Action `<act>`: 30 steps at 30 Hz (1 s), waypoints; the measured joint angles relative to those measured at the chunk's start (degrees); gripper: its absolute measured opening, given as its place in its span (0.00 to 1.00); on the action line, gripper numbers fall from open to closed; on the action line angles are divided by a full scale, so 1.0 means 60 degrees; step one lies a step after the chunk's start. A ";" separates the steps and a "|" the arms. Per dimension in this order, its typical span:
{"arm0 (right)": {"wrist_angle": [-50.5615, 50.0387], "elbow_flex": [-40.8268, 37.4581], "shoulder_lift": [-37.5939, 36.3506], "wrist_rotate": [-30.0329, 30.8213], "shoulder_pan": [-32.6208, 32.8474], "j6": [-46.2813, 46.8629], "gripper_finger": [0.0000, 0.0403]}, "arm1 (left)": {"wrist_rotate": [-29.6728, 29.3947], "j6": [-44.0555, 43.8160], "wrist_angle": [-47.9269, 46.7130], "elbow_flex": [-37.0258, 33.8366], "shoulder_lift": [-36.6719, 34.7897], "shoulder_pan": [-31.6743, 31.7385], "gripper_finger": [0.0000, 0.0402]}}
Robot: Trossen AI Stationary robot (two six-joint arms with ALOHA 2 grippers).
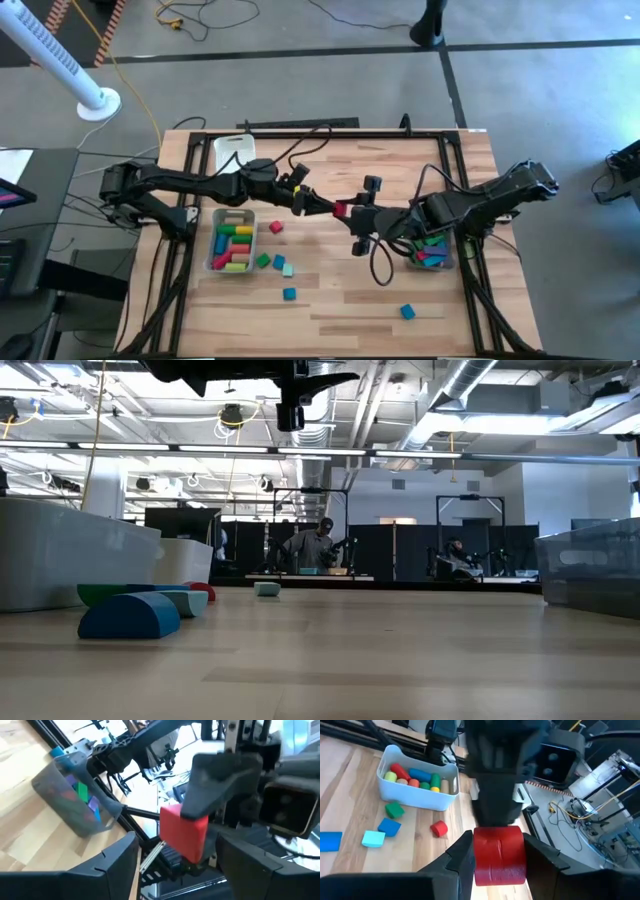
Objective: Sort blocks by size
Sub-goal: Put the red semicircular block into the white bin
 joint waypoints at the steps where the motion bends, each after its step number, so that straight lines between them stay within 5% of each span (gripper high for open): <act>1: -0.0002 0.0000 0.0000 -0.0006 -0.0043 0.0099 0.40 | -0.0067 0.0027 -0.0009 0.0000 0.0000 -0.0050 0.62; 30: 0.0136 0.0004 0.0547 -0.0555 -0.0407 0.0400 0.40 | -0.1282 0.0469 -0.0032 0.0000 -0.0004 -0.0234 0.59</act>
